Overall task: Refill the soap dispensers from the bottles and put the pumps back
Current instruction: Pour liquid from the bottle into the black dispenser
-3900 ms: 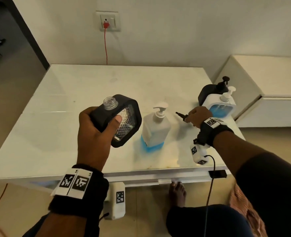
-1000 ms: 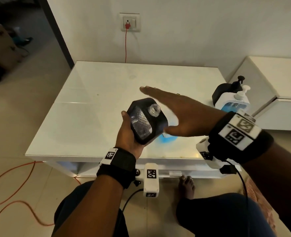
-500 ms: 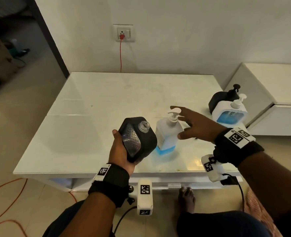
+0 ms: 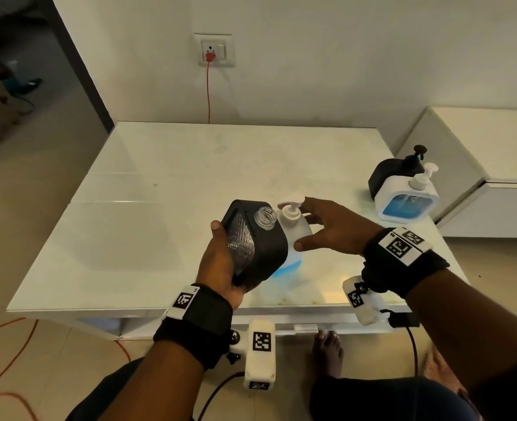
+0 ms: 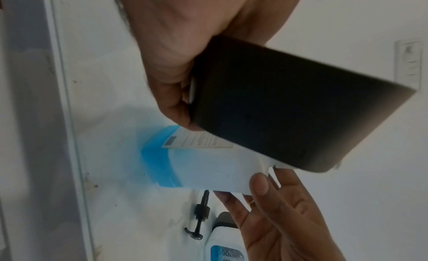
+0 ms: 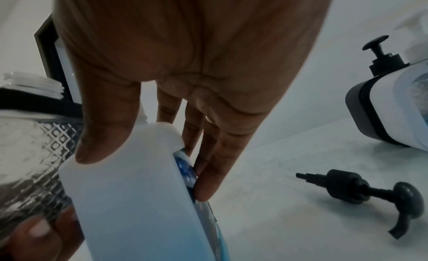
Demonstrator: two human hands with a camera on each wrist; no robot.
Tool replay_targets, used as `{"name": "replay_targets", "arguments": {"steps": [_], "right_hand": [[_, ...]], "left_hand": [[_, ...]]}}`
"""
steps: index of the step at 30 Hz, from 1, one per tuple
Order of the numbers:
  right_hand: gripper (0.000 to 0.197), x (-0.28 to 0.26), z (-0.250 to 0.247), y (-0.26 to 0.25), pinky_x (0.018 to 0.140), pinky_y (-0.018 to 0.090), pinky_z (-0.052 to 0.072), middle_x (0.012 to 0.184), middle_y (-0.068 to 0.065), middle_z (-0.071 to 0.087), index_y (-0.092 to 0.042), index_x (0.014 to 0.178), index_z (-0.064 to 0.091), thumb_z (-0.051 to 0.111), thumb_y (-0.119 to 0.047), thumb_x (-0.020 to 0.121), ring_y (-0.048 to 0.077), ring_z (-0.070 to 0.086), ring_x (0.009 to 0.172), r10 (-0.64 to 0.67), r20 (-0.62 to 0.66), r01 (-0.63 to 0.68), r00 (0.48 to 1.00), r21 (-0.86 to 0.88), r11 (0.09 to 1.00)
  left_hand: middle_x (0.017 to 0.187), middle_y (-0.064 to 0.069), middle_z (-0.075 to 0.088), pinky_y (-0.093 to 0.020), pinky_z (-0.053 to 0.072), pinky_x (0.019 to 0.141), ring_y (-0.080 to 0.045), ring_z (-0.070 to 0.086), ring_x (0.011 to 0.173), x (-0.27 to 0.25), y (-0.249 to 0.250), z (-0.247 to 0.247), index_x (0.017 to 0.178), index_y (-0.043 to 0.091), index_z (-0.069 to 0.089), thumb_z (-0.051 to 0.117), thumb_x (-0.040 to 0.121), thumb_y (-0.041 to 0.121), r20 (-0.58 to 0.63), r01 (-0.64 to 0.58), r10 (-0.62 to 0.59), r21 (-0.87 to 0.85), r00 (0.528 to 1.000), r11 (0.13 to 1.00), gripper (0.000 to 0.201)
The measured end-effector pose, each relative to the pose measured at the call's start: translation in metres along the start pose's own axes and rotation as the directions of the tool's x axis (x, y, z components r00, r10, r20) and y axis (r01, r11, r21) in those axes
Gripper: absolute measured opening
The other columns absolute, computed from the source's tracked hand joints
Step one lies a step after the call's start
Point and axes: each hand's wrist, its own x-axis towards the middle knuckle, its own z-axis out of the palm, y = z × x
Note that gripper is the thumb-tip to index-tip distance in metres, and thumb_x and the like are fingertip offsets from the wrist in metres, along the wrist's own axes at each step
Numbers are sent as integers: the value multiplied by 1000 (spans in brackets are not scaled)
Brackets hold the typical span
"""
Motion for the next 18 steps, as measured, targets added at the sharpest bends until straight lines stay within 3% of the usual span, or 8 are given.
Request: {"name": "replay_targets", "arguments": {"steps": [3,5,7,9,10,12,15,18], "right_hand": [[65,-1,0,-3,76,-6,37,119,-37,49,-35,138,48,82,-25,83,-18,52,103,1,5,-1,1000,-13,1000],[62,-3,-2,-4,78,-3,39,117,-38,48,-40,131,48,82,-18,84,-20,52,102,5,34,-4,999,-32,999],[66,-6,-7,-7,85,4,46,123,-31,53,-42,128,50,74,3,84,-14,56,109,1,83,-2,997,9,1000],[69,-9,-17,-14,97,20,52,135,-14,59,-33,138,51,58,14,88,3,58,124,-4,57,-7,998,190,982],[58,-8,-22,-20,102,29,52,136,-7,62,-28,140,54,51,7,95,11,59,126,11,-19,-5,1000,288,957],[33,-6,-32,-38,107,44,48,125,-3,71,-24,131,65,42,-26,107,22,63,122,126,-168,-47,978,412,910],[61,2,-35,-67,99,47,49,110,-1,76,-19,112,74,35,-65,101,28,66,110,276,-182,-197,944,362,911],[78,12,-29,-88,93,47,52,112,3,72,-14,106,75,25,-73,98,26,63,105,319,-143,-300,937,143,943]], "left_hand": [[124,-16,75,-53,61,89,-40,70,115,0,0,0,130,25,66,49,99,68,-40,-22,22,1,999,1000,56],[123,-15,75,-52,61,90,-39,70,115,0,1,1,128,26,67,46,101,68,-61,-33,33,2,998,999,54],[122,-14,74,-51,59,90,-37,70,113,-1,2,2,123,27,67,42,102,68,-86,-38,39,15,996,999,52],[124,-12,73,-48,58,85,-35,69,111,-2,2,3,123,29,65,39,102,70,-108,-37,39,27,993,999,53],[126,-11,72,-46,58,80,-35,68,111,-1,3,3,126,30,64,39,102,71,-121,-35,38,28,992,999,54],[129,-10,69,-44,57,75,-34,67,111,-1,4,5,132,30,61,39,101,71,-133,-32,36,30,991,999,56],[131,-11,66,-47,58,81,-35,65,114,-2,4,11,134,30,58,40,103,68,-124,-30,33,31,992,999,53],[131,-10,65,-53,57,95,-34,64,116,-1,2,15,135,32,58,40,103,68,-125,-40,45,45,991,998,51]]}}
